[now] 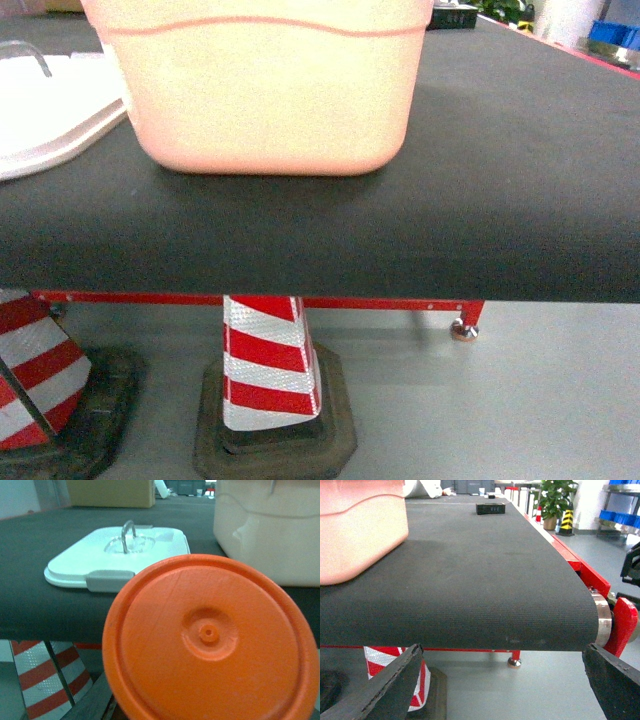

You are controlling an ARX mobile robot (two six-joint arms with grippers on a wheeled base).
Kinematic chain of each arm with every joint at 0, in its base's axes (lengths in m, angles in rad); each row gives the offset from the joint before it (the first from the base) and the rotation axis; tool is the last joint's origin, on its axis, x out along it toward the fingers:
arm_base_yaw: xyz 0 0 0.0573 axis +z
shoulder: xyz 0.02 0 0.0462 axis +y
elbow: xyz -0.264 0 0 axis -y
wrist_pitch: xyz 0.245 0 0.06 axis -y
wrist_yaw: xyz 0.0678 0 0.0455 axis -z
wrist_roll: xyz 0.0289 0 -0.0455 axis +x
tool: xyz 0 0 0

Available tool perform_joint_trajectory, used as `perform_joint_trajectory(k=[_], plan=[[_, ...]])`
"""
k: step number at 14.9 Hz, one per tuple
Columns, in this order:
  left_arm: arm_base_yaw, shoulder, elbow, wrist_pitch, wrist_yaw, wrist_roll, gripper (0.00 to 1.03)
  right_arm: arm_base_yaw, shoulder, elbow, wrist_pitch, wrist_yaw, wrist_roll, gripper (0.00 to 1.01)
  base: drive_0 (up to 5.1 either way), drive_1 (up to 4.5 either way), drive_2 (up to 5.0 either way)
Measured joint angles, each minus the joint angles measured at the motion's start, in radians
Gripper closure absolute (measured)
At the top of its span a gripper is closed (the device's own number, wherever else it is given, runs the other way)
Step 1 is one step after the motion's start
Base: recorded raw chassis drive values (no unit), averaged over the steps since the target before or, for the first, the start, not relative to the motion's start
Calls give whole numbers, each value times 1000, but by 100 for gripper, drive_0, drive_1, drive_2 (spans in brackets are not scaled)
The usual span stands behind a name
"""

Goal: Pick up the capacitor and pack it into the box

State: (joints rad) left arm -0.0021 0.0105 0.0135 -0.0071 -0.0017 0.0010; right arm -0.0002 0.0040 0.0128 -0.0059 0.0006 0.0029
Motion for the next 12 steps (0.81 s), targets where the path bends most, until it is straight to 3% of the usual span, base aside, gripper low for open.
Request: perform_joint_trajectory(k=[12], plan=[[0,0,0,-2,2,-1,59,0,0,0,-1,0,0,3,0,0,0]])
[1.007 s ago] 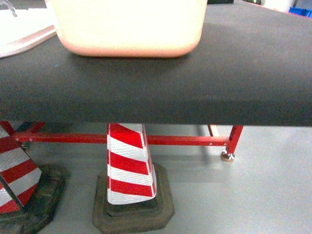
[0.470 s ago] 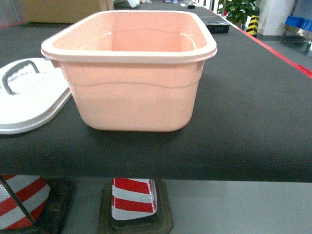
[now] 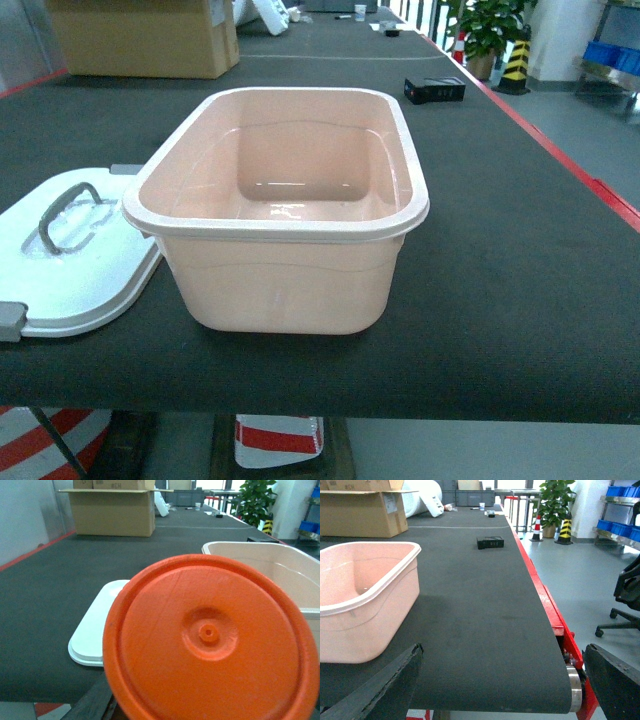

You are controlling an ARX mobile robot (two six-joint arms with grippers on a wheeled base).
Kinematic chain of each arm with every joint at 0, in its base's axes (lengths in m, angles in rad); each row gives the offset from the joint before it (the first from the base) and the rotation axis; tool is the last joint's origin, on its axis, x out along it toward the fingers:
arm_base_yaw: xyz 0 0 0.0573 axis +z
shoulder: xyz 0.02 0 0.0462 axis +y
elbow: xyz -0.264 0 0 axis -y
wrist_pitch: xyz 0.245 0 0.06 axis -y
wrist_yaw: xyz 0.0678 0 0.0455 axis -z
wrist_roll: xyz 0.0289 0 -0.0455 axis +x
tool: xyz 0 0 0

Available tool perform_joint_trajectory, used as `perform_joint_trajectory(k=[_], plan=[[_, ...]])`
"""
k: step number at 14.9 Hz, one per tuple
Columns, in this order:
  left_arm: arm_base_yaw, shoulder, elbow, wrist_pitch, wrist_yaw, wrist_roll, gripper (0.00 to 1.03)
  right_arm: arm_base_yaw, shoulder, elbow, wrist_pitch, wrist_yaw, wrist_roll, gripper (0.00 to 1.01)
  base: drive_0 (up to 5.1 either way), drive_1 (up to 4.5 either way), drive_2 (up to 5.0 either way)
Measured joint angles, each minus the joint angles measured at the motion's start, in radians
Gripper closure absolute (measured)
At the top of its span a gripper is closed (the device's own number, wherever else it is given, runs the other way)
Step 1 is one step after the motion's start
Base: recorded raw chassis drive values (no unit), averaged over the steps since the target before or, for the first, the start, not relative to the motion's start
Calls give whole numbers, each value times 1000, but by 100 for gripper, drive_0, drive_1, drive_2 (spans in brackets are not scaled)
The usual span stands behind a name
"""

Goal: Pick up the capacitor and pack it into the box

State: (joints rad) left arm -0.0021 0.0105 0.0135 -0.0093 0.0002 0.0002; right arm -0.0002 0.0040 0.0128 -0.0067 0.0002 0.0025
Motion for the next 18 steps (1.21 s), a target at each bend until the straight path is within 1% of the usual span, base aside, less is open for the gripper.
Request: perform_joint_trajectory(k=[18], plan=[[0,0,0,2,0,0,59,0,0,0,1,0,0,3,0,0,0]])
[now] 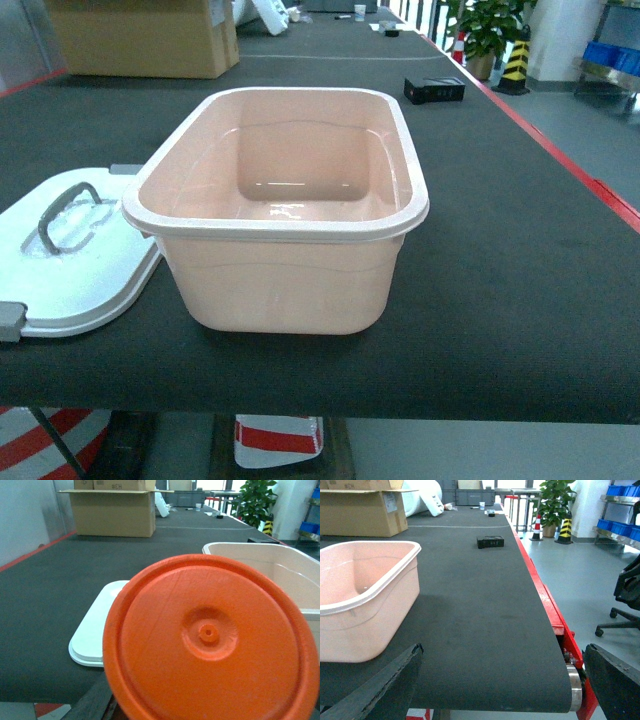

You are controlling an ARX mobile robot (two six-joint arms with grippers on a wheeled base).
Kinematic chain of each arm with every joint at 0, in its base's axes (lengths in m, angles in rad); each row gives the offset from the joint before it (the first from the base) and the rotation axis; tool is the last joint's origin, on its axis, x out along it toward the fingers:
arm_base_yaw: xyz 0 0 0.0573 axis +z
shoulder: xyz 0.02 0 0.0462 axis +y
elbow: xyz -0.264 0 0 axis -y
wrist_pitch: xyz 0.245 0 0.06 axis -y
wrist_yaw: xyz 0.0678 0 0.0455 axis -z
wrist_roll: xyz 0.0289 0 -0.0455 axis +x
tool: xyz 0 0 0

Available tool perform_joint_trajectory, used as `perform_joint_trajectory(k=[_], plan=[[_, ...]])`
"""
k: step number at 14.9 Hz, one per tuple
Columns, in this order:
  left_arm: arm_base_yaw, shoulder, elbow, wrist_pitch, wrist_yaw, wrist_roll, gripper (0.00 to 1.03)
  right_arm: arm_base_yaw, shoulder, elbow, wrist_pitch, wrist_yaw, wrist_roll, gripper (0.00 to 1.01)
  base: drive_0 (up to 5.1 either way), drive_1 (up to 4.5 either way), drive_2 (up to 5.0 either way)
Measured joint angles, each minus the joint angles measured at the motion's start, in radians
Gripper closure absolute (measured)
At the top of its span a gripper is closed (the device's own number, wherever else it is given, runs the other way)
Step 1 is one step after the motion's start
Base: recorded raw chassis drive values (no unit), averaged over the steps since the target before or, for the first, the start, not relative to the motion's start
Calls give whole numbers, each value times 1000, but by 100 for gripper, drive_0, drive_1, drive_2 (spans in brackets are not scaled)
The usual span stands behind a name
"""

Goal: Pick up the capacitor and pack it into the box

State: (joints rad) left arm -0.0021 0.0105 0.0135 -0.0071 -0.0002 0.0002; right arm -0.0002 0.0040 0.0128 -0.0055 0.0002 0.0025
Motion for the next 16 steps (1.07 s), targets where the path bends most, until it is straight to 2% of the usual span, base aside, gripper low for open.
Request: perform_joint_trajectory(k=[1,2,3,4,6,7,10,13,16], plan=[[-5,3,0,-4,-16,0,59,0,0,0,0,0,0,3,0,0,0],[-97,85,3,58,-198,3,59,0,0,0,0,1,0,3,0,0,0],[-172,245,22,202,-306,19,59,0,0,0,0,-1,0,3,0,0,0],[-187,385,50,340,-332,39,59,0,0,0,0,0,0,3,0,0,0],[-198,712,204,636,-312,54,59,0,0,0,0,0,0,3,0,0,0],[-223,873,300,753,-274,64,59,0,0,0,0,0,0,3,0,0,0],[-244,1029,412,781,-233,64,59,0,0,0,0,0,0,3,0,0,0],[-355,1406,714,745,-212,71,59,0,0,0,0,0,0,3,0,0,0],[-412,1701,1014,714,-237,83,59,0,0,0,0,0,0,3,0,0,0]])
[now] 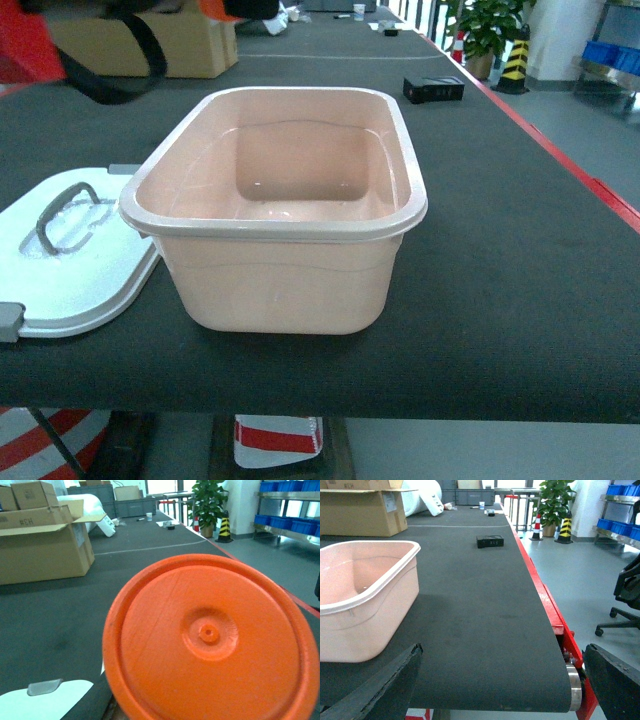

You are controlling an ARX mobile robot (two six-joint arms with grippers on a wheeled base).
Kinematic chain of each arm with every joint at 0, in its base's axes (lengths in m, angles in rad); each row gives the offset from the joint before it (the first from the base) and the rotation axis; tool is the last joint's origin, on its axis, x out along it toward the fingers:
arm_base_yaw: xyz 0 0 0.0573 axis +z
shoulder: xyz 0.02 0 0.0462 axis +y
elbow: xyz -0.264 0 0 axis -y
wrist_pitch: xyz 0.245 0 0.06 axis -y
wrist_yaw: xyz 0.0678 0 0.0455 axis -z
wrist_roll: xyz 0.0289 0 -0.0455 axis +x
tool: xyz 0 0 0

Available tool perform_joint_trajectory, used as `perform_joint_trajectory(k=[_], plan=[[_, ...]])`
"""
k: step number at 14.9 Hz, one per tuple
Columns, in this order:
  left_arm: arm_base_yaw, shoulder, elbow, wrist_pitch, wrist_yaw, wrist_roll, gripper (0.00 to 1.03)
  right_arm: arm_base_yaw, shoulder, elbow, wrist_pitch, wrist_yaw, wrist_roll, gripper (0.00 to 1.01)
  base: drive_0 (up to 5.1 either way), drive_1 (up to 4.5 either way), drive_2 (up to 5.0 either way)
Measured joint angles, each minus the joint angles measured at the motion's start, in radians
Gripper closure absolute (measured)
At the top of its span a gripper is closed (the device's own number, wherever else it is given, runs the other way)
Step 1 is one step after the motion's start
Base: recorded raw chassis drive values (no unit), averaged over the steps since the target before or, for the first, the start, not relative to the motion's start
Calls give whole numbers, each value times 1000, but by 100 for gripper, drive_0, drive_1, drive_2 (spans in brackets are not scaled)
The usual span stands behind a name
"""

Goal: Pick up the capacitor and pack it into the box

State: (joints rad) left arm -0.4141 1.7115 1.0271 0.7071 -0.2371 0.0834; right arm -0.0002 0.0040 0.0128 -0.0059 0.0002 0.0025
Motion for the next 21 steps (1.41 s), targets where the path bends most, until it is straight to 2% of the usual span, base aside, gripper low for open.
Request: perform_joint_trajectory(k=[1,2,5,6,8,9,13,14,15,17,19,21], plan=[[-1,46,33,-18,-2,-4,59,0,0,0,0,0,0,3,0,0,0],[-4,74,37,-20,6,-11,51,0,0,0,0,0,0,3,0,0,0],[-7,74,35,-8,6,-16,10,0,0,0,0,0,0,3,0,0,0],[-8,74,35,-11,7,-16,3,0,0,0,0,0,0,3,0,0,0],[-8,75,35,-3,5,-21,5,0,0,0,0,0,0,3,0,0,0],[3,73,13,75,-35,-21,5,0,0,0,1,0,0,3,0,0,0],[77,-14,-110,134,-37,-21,5,0,0,0,0,0,0,3,0,0,0],[109,-35,-137,146,-35,-21,5,0,0,0,0,0,0,3,0,0,0],[163,-59,-168,158,-34,-23,5,0,0,0,0,0,0,3,0,0,0],[307,-61,-241,193,-12,-23,5,0,0,0,0,0,0,3,0,0,0],[409,8,-253,222,44,-23,5,0,0,0,0,0,0,3,0,0,0],[485,153,-200,220,93,-23,5,0,0,0,0,0,0,3,0,0,0]])
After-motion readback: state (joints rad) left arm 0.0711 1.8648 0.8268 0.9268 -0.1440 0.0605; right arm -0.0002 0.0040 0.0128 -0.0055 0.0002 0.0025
